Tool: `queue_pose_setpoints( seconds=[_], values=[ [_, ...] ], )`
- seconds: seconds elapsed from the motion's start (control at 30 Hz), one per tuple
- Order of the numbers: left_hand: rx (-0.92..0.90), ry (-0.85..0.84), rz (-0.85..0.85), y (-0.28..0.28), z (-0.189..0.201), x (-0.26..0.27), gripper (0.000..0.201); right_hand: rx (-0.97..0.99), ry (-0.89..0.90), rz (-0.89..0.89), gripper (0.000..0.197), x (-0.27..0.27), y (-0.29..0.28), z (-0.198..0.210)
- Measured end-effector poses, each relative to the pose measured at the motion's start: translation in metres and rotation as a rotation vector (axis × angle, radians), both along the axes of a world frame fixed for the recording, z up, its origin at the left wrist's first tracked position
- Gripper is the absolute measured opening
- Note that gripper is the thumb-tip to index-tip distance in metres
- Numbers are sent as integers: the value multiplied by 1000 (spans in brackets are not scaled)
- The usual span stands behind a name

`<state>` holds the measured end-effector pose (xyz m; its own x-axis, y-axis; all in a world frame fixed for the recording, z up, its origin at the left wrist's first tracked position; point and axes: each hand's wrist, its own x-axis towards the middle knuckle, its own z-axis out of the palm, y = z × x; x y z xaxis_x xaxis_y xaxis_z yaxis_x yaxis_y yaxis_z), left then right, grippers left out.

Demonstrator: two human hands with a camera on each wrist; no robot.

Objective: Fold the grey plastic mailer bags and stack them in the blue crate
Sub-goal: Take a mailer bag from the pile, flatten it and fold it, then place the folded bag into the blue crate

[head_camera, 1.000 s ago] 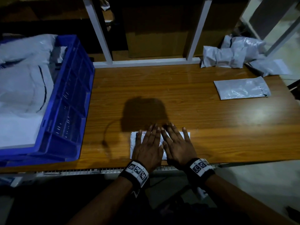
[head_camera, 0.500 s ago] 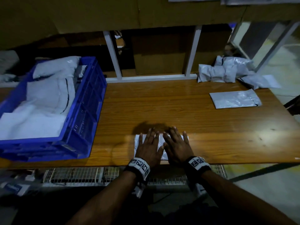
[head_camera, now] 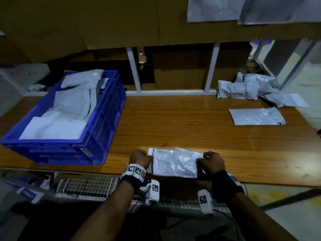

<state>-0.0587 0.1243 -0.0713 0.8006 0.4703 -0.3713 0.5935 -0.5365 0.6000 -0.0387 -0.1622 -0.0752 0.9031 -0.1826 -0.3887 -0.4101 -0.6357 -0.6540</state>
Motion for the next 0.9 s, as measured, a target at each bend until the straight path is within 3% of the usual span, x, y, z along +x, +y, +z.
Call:
queue_pose_setpoints(
  seconds=[0.1, 0.23, 0.4, 0.5, 0.6, 0.73, 0.9],
  values=[
    [-14, -64, 29, 14, 13, -11, 27, 174, 50, -18, 11, 3, 5, -4],
    [-25, -220, 32, 45, 51, -29, 14, 555, 103, -69, 8, 2, 35, 18],
    [-13, -507, -115, 80, 126, -44, 7, 710, 116, 67, 35, 4, 101, 40],
    [-10, -670, -269, 108, 179, -37, 9, 801, 69, 104, 34, 8, 148, 64],
    [-99, -796, -278, 156, 225, -18, 6, 927, 42, 163, 32, 22, 201, 100],
    [-301, -793, -156, 259, 266, 5, 9, 996, -40, 85, 38, 54, 279, 146],
    [-215, -694, -8, 392, 272, 30, 25, 940, -78, 95, 55, 83, 355, 183]
  ],
)
